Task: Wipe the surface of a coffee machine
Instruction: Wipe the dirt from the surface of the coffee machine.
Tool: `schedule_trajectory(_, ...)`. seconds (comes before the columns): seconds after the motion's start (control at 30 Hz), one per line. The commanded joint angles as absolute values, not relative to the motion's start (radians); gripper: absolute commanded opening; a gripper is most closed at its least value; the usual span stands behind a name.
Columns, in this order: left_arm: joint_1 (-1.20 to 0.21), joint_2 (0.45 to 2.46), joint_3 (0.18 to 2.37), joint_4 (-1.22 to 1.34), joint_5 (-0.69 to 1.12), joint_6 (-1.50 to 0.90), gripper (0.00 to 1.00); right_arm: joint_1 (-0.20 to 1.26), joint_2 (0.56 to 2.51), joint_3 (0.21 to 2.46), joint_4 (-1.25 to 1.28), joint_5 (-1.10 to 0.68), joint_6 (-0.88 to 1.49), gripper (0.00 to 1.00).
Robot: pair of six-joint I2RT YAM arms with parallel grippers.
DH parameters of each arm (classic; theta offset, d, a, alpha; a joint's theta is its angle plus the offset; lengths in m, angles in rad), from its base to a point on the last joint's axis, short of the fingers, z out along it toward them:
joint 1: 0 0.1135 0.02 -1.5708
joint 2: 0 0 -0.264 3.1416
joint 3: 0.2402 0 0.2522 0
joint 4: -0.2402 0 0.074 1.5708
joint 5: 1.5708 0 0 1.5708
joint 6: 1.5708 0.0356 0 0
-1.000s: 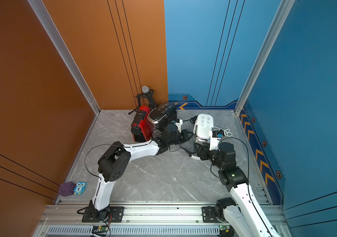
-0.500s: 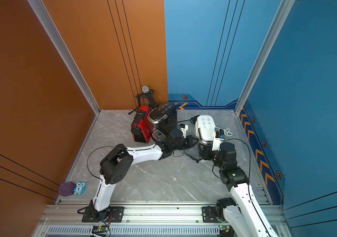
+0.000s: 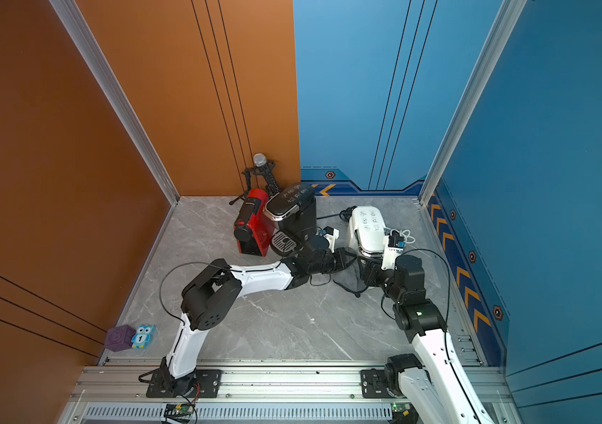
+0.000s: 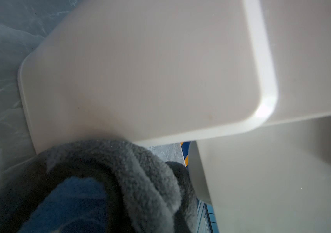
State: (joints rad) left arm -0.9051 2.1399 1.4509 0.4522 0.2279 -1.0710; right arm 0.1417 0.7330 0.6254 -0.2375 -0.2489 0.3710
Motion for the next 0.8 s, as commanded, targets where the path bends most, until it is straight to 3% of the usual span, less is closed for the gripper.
schedule_trajectory(0.0, -0.899, 2.051, 1.424, 0.482, 0.243, -1.061, 0.00, 0.133, 0.720, 0.645, -0.215, -0.225, 0.353, 0.58)
schedule_trajectory(0.43, -0.818, 1.829, 1.267, 0.480, 0.180, -0.978, 0.00, 0.129, 0.715, 0.629, -0.211, -0.228, 0.354, 0.58)
schedule_trajectory(0.77, -0.735, 1.973, 1.427, 0.480, 0.131, -0.913, 0.00, 0.127, 0.713, 0.628, -0.219, -0.234, 0.357, 0.58)
